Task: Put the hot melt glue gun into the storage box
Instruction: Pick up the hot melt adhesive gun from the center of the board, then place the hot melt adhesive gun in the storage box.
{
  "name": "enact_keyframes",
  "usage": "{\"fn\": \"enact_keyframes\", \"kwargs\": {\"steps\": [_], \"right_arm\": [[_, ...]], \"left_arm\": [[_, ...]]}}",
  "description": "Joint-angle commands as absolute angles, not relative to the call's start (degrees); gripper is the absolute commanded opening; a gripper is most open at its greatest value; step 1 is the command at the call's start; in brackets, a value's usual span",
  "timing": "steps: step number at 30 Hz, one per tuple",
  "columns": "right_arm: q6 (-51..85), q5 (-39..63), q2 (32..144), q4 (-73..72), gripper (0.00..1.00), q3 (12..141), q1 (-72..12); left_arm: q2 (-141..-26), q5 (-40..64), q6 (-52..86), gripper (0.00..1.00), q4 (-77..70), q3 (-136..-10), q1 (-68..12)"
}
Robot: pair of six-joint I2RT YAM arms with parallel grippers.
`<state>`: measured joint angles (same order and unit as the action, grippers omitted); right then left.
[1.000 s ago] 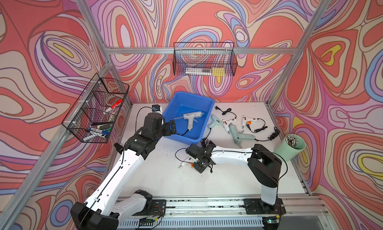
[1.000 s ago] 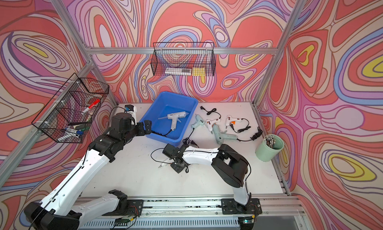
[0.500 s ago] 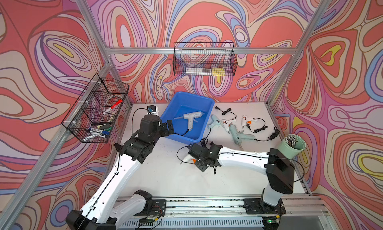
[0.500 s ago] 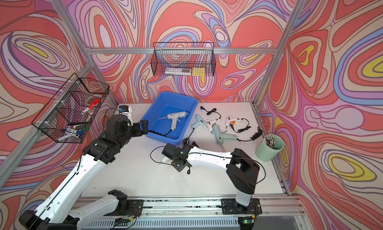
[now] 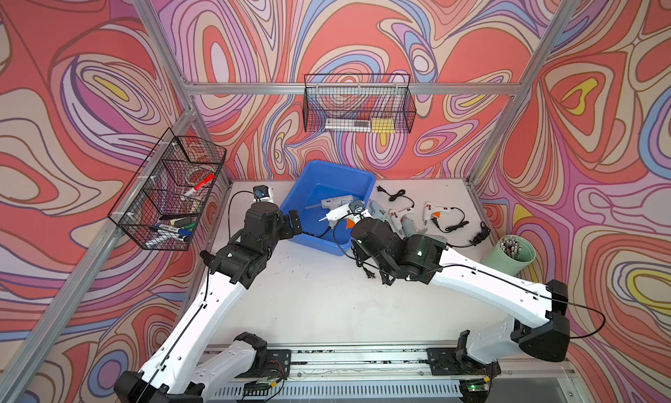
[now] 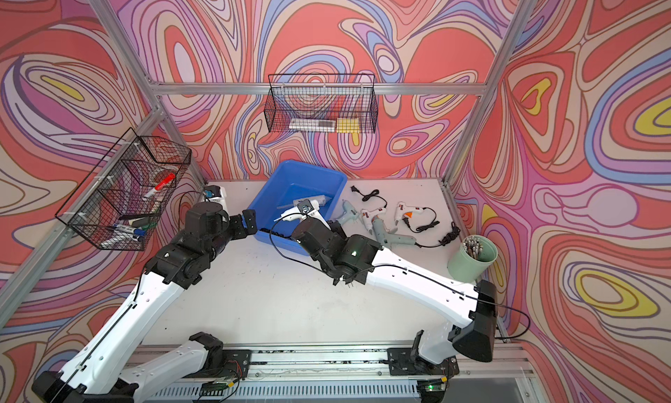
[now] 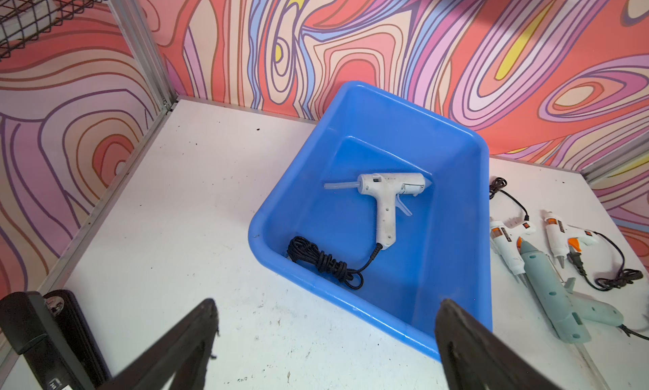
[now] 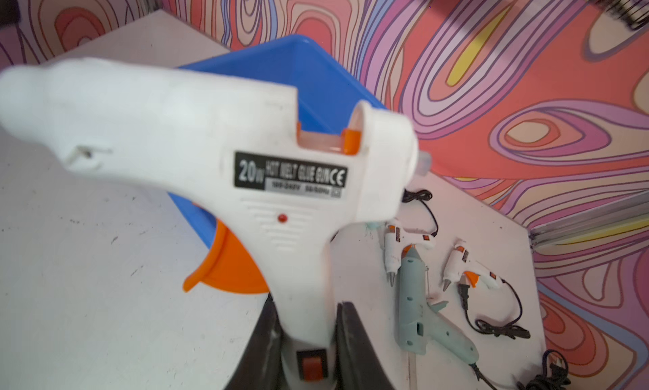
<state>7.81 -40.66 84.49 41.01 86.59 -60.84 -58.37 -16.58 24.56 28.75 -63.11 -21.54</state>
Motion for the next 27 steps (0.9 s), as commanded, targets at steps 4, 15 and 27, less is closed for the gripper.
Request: {"fn": "enact_keyframes", "kwargs": {"steps": [4,15,27], "right_arm": [[-5.19,-44.7,87.79,23.73,0.0,92.78,-60.31],[-13.36,-36.42,97.73,7.43,0.0,102.75,-56.85],[-4.05,-29.43,109.16,9.59,0.0,106.36,-51.38]], "left_arm": [[-56.37,-20.72,26.71,0.99,29.59,-61.27,-21.27],[-55.05,-23.26,26.89,0.99,29.28,-60.04,-21.27],[-52.97,-25.91,26.91,0.99,29.29,-60.05,-21.27]]}}
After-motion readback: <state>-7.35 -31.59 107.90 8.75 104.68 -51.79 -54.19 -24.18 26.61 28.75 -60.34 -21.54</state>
